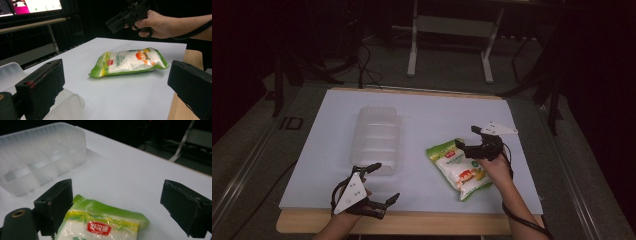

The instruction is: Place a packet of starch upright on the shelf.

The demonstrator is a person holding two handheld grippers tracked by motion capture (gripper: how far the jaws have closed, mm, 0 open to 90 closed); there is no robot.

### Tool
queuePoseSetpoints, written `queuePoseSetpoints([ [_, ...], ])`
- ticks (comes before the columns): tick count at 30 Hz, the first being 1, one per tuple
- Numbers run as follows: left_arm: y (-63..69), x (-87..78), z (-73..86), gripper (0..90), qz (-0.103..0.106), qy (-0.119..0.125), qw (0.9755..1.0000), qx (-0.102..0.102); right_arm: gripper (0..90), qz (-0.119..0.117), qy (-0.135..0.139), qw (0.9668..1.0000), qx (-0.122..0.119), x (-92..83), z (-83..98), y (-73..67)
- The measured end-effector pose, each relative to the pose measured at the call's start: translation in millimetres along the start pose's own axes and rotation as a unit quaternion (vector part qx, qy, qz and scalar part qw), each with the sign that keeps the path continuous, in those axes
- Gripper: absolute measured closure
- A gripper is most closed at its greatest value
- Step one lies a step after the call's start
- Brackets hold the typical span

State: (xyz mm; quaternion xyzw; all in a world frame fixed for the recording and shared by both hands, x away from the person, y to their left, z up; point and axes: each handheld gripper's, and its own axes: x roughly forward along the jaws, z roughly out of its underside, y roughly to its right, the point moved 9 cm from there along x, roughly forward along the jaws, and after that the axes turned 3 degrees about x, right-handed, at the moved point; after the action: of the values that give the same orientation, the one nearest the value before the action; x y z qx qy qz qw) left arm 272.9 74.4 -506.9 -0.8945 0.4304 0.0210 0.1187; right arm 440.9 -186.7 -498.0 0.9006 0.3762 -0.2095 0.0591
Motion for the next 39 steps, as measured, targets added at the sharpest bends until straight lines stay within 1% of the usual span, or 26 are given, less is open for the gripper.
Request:
queuePoseSetpoints([
  [1,-0.2,-0.1,-0.2,1.2,0.000,0.001,1.0000,-0.001,11.2,-0.001,-0.005,1.0000,0.003,2.7,2.6,2.5],
  [2,-0.2,-0.2,-0.2,1.2,0.000,0.001,1.0000,-0.002,13.8,-0.003,-0.008,1.0000,0.005,5.0,5.0,4.6],
  [3,-0.2,-0.2,-0.2,1.2,0.000,0.001,1.0000,-0.001,13.7,-0.005,-0.015,0.9998,0.008,9.8,10.1,8.2],
  [4,-0.2,-0.2,-0.2,1.2,0.000,0.001,1.0000,-0.001,13.7,-0.005,-0.015,0.9998,0.008,9.8,10.1,8.2],
  [5,-0.1,0.1,0.1,1.2,0.000,-0.001,1.0000,0.000,13.6,-0.005,-0.027,0.9996,0.007,14.6,16.2,11.2],
  [6,-0.1,0.1,0.1,1.2,0.000,-0.001,1.0000,0.000,13.6,-0.005,-0.027,0.9996,0.007,14.6,16.2,11.2],
  [9,0.3,0.2,0.3,1.2,0.001,-0.001,1.0000,0.000,13.7,-0.005,-0.044,0.9989,0.015,22.6,26.3,17.3],
  [12,0.4,-0.1,-0.2,1.2,0.000,0.001,1.0000,0.001,13.7,-0.006,-0.050,0.9985,0.020,25.4,30.6,20.0],
  [13,0.7,-0.4,-0.7,1.2,-0.001,0.001,1.0000,0.003,13.8,-0.005,-0.058,0.9981,0.021,28.5,35.6,22.0],
  [14,0.7,-0.4,-0.7,1.2,-0.001,0.001,1.0000,0.003,13.8,-0.005,-0.058,0.9981,0.021,28.5,35.6,22.0],
  [15,1.2,0.1,-0.4,1.2,0.000,0.000,1.0000,0.004,13.9,-0.003,-0.069,0.9974,0.021,31.5,41.5,23.2],
  [19,1.9,1.0,0.8,1.2,0.002,-0.003,1.0000,0.004,13.9,0.000,-0.078,0.9967,0.021,34.3,47.3,25.1],
  [21,2.0,1.7,1.9,1.2,0.001,-0.004,1.0000,0.006,14.3,-0.003,-0.085,0.9959,0.030,37.4,52.7,26.5],
  [24,1.8,2.2,2.2,1.2,0.001,-0.005,1.0000,0.004,14.2,-0.003,-0.091,0.9954,0.030,38.5,54.1,26.4],
  [25,2.0,2.3,2.2,1.2,0.002,-0.004,1.0000,0.003,14.3,-0.003,-0.100,0.9945,0.029,40.4,56.1,26.1],
  [26,2.0,2.3,2.2,1.2,0.002,-0.004,1.0000,0.003,14.3,-0.003,-0.100,0.9945,0.029,40.4,56.1,26.1],
  [27,2.4,2.6,2.3,1.2,0.002,-0.005,1.0000,0.004,14.3,-0.002,-0.109,0.9935,0.032,42.5,58.8,26.6],
  [28,2.4,2.6,2.3,1.2,0.002,-0.005,1.0000,0.004,14.3,-0.002,-0.109,0.9935,0.032,42.5,58.8,26.6],
  [29,2.8,2.7,2.1,1.2,0.003,-0.004,1.0000,0.003,14.3,0.001,-0.119,0.9924,0.031,44.9,63.2,27.1],
  [30,2.8,2.7,2.1,1.2,0.003,-0.004,1.0000,0.003,14.3,0.001,-0.119,0.9924,0.031,44.9,63.2,27.1],
  [31,2.8,2.6,1.9,1.2,0.002,-0.004,1.0000,0.004,14.3,0.003,-0.128,0.9913,0.029,47.4,68.0,26.6],
  [32,2.8,2.6,1.9,1.2,0.002,-0.004,1.0000,0.004,14.3,0.003,-0.128,0.9913,0.029,47.4,68.0,26.6],
  [33,2.7,2.6,2.1,1.2,0.002,-0.004,1.0000,0.003,14.3,0.005,-0.136,0.9901,0.032,49.3,72.6,27.0],
  [35,2.7,2.6,2.3,1.2,0.003,-0.004,1.0000,0.003,14.3,0.006,-0.138,0.9897,0.037,49.7,73.5,28.1],
  [38,2.8,2.7,2.3,1.2,0.003,-0.005,1.0000,0.003,14.3,0.004,-0.142,0.9890,0.039,50.3,74.3,28.1],
  [39,3.2,2.8,2.1,1.2,0.004,-0.005,1.0000,0.004,14.6,0.001,-0.150,0.9878,0.044,51.2,75.8,28.2],
])
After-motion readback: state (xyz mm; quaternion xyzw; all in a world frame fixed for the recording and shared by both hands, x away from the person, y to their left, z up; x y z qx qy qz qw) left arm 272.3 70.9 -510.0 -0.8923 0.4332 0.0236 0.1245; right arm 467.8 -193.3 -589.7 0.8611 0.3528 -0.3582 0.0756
